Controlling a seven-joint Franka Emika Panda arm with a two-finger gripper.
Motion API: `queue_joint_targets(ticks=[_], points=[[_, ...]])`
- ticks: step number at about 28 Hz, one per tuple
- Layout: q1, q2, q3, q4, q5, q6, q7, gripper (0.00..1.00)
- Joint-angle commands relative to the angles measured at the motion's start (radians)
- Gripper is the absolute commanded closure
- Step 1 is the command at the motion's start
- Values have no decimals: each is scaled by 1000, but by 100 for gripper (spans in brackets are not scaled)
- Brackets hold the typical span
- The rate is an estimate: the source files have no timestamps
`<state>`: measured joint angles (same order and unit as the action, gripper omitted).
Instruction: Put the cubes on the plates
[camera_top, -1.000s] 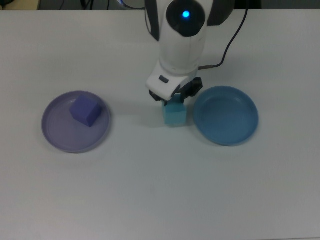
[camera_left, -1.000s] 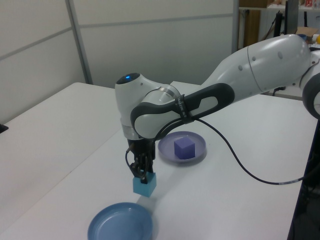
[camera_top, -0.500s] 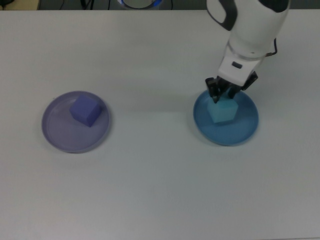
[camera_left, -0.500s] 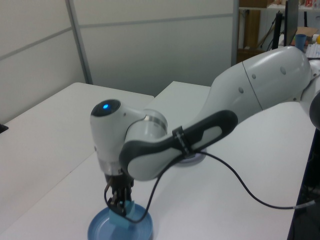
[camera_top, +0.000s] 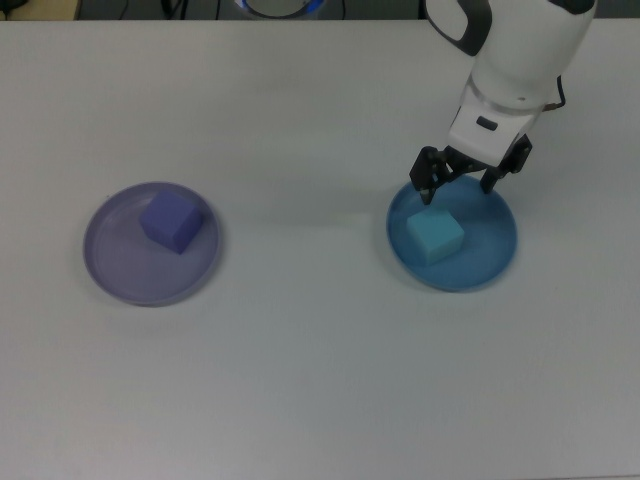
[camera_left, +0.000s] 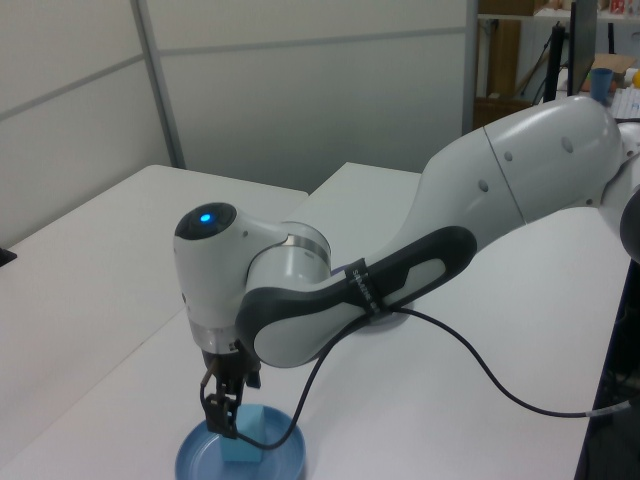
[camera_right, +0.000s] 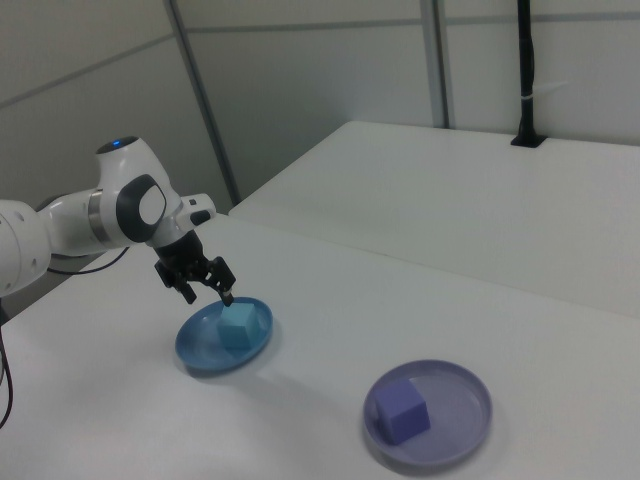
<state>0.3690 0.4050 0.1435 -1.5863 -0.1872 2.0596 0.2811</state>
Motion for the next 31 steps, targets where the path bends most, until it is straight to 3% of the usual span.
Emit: queue_joint_targets(ticks=[1,9,17,23,31], points=[[4,-66,-18,-8,-5,-47,79,0],[-94,-190,-113,8,-6,-249,82,0],[-154,-328,-116,0,-1,-467,-26,0],[-206,-448,-116,-98,87,-481,-169,0],[-255,-465,-119,-112,98,-448,-180,0]])
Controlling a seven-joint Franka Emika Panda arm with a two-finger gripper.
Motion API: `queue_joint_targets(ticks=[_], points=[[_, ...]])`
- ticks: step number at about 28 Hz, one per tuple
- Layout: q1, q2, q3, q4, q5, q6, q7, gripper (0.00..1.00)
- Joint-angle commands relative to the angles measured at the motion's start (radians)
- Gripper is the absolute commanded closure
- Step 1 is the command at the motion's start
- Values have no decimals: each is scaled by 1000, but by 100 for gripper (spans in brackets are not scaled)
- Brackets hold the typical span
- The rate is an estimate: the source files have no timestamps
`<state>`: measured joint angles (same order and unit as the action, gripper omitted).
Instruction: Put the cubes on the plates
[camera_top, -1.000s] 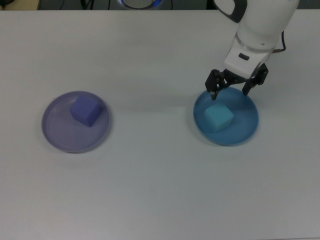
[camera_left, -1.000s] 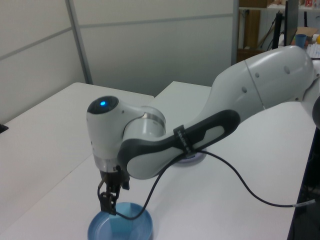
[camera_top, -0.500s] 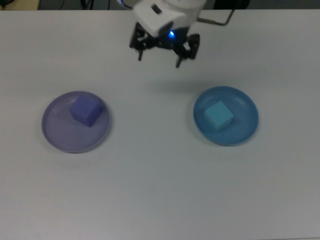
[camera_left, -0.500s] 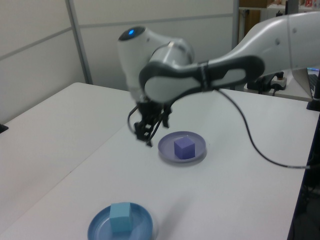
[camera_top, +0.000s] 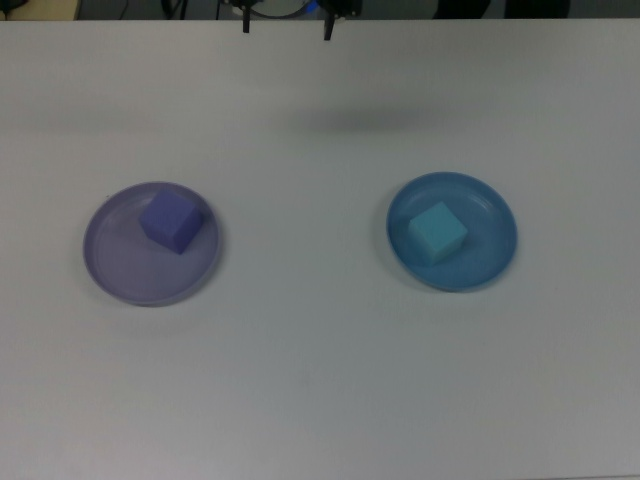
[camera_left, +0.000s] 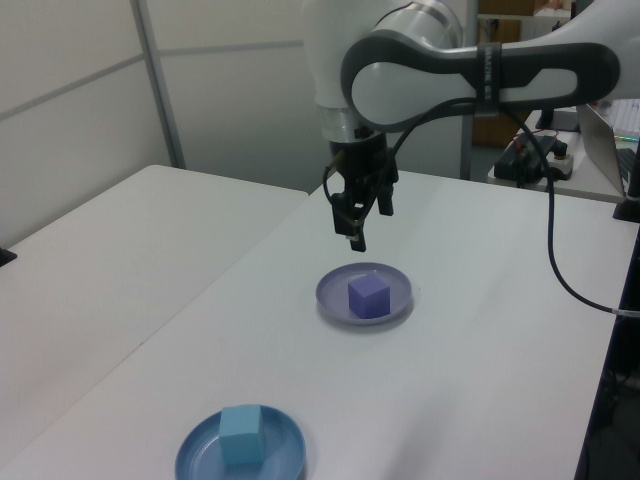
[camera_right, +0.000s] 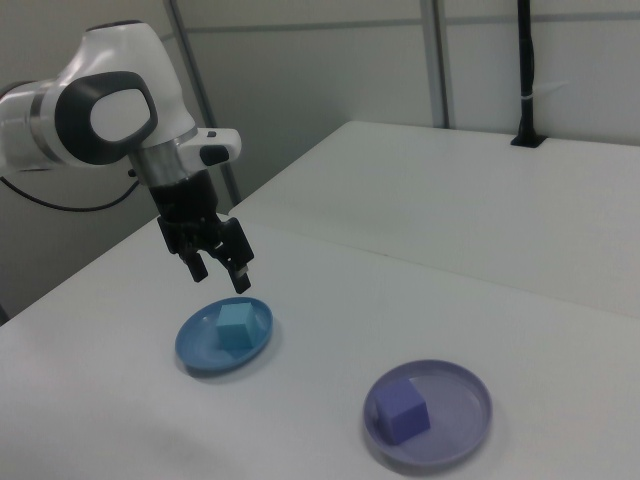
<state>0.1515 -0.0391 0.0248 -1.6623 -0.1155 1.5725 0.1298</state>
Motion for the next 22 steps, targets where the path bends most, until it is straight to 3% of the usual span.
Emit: queue_joint_targets(ticks=[1,4,10,14,22], points=[[-47,-22,-3,-34,31,49,-29,0],[-78,-24,-5,-33,62,57,-30,0],[-82,-21,-6,-33,72,61,-36,0],[-96,-16,-8,-33,126,75,-45,0],[-105,-15,-6,-31,135,90,-73,0]])
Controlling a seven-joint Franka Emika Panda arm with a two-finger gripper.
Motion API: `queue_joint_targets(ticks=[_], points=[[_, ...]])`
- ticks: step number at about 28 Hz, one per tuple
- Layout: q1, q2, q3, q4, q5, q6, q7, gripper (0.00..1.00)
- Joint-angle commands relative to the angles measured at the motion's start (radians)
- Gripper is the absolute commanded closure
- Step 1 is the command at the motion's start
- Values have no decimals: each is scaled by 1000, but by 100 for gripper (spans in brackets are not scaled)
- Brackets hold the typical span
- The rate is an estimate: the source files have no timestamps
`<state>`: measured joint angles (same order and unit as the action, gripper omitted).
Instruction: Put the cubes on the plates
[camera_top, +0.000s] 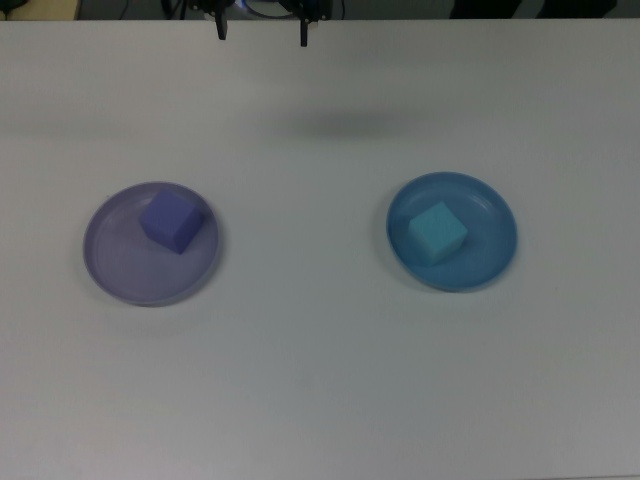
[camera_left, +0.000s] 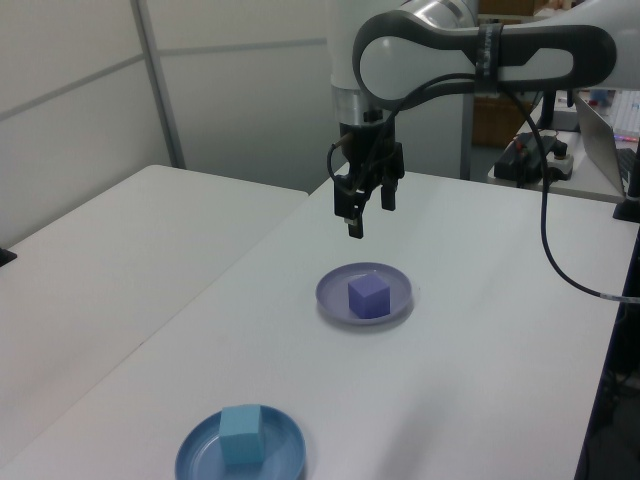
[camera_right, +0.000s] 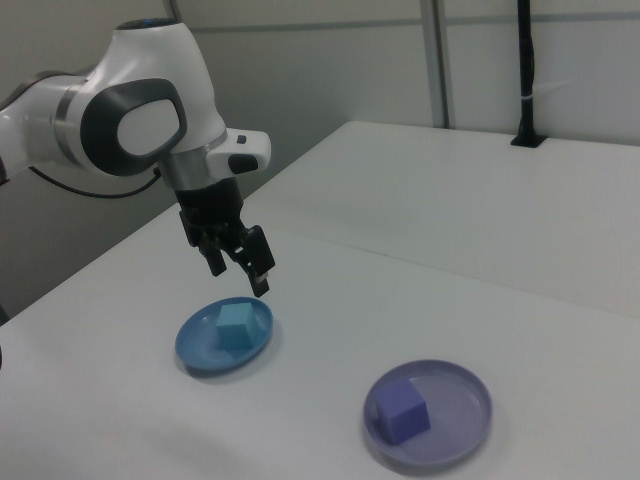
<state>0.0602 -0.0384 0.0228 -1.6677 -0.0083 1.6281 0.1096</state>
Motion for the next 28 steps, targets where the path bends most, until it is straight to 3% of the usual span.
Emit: queue_joint_targets(ticks=[1,28], points=[[-14,-15,-4,-26,28,35,-54,0],[-14,-3,-3,-17,24,41,-54,0]])
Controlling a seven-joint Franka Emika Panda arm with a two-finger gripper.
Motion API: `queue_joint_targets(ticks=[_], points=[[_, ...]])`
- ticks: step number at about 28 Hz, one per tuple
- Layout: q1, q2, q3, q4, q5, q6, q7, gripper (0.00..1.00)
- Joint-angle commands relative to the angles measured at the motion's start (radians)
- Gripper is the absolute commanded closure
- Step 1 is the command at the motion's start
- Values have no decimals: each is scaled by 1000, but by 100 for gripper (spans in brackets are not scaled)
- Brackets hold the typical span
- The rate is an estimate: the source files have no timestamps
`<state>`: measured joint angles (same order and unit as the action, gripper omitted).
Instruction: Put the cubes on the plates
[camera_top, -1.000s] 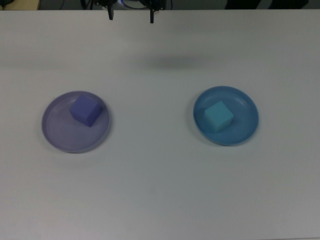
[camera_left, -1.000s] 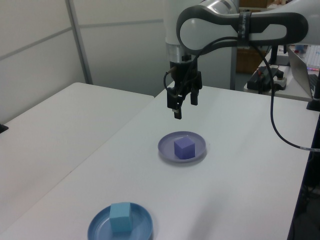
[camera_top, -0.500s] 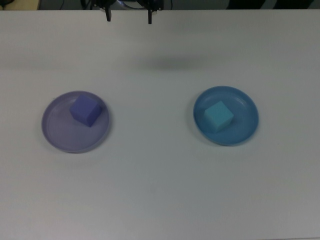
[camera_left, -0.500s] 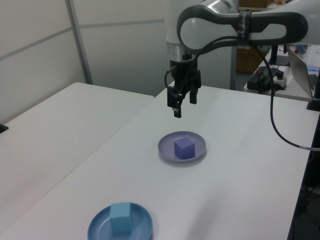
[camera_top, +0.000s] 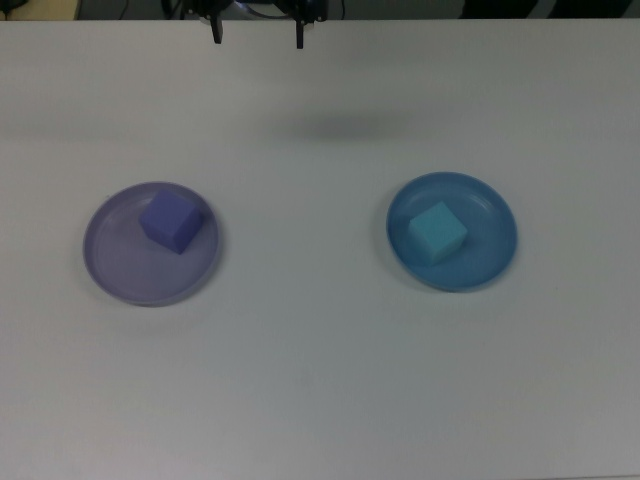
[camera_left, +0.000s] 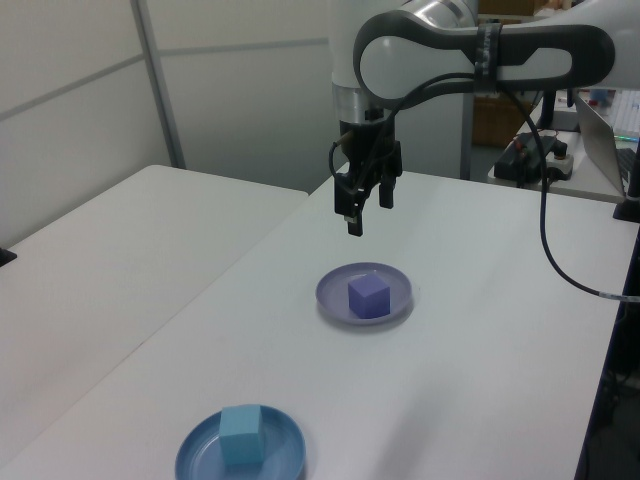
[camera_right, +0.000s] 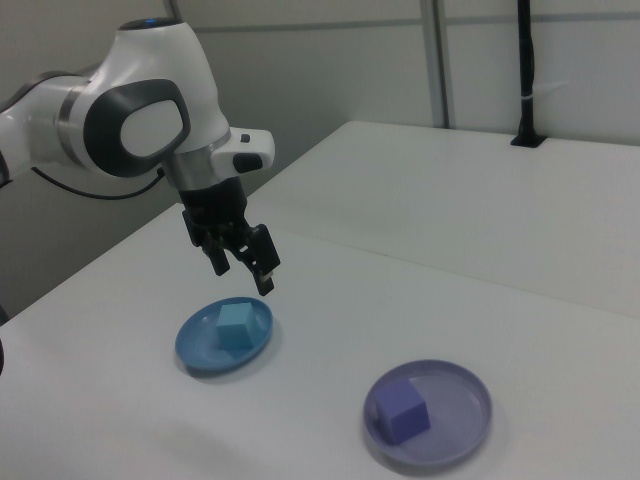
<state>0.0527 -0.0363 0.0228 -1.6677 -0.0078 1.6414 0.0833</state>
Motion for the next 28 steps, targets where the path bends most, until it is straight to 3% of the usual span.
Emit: queue_joint_targets(ticks=[1,28], points=[[-7,-5,-3,-15,23,29,-28,0],[-8,13,-3,2,25,29,-28,0]])
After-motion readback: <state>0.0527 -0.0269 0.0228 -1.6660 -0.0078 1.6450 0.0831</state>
